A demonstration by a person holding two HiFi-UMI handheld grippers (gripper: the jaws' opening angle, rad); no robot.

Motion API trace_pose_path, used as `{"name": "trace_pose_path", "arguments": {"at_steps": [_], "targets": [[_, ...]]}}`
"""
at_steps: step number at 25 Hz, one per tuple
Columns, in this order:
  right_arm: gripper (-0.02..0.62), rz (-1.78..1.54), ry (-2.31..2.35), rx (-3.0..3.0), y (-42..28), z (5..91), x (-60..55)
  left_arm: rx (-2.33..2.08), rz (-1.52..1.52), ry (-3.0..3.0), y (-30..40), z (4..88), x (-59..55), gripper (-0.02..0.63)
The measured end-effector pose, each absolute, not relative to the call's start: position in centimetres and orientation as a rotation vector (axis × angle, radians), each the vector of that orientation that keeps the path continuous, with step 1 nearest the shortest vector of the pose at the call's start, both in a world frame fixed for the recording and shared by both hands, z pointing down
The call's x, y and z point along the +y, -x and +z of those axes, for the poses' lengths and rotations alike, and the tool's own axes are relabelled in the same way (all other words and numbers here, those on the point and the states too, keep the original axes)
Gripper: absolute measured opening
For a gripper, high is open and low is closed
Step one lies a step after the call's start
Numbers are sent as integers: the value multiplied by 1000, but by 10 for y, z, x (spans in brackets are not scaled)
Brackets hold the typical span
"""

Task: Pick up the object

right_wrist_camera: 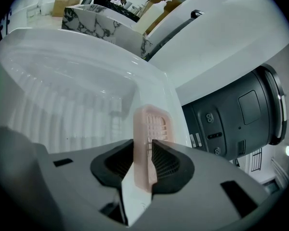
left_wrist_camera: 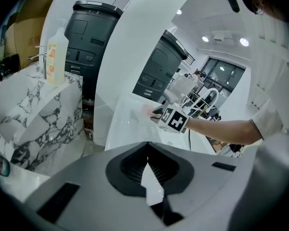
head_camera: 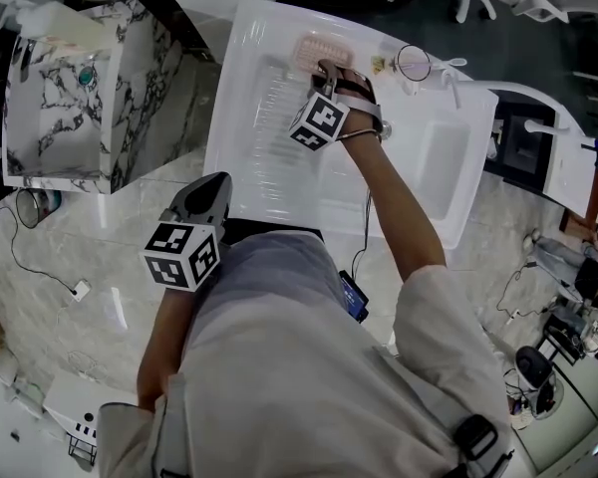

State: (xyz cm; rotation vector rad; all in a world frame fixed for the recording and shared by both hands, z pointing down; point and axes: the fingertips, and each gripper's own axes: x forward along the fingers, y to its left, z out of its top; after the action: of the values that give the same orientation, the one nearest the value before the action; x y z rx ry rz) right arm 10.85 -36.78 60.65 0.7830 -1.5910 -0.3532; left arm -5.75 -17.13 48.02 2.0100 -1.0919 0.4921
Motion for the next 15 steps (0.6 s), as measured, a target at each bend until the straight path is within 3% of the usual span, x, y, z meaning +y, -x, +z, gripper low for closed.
{"name": "trace_pose_path", "arguments": {"at_steps": [15], "targets": [[86, -334, -816, -1597, -107, 592, -364, -1084, 479, -2034, 63, 477, -170, 3]]}}
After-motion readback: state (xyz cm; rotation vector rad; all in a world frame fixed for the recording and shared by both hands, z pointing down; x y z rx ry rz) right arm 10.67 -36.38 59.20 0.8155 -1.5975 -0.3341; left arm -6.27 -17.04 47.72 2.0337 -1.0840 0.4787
